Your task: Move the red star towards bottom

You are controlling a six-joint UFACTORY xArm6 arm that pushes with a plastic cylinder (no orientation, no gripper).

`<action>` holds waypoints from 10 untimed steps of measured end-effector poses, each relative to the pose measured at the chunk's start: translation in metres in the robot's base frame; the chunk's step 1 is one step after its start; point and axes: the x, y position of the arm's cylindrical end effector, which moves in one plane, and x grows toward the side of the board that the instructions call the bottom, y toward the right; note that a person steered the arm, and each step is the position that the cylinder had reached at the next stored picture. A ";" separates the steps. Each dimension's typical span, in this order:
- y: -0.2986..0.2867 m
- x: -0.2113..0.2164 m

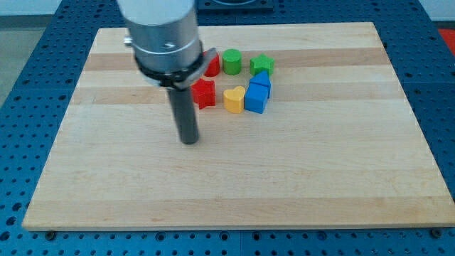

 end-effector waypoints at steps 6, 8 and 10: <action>-0.059 0.005; -0.096 -0.037; -0.096 -0.104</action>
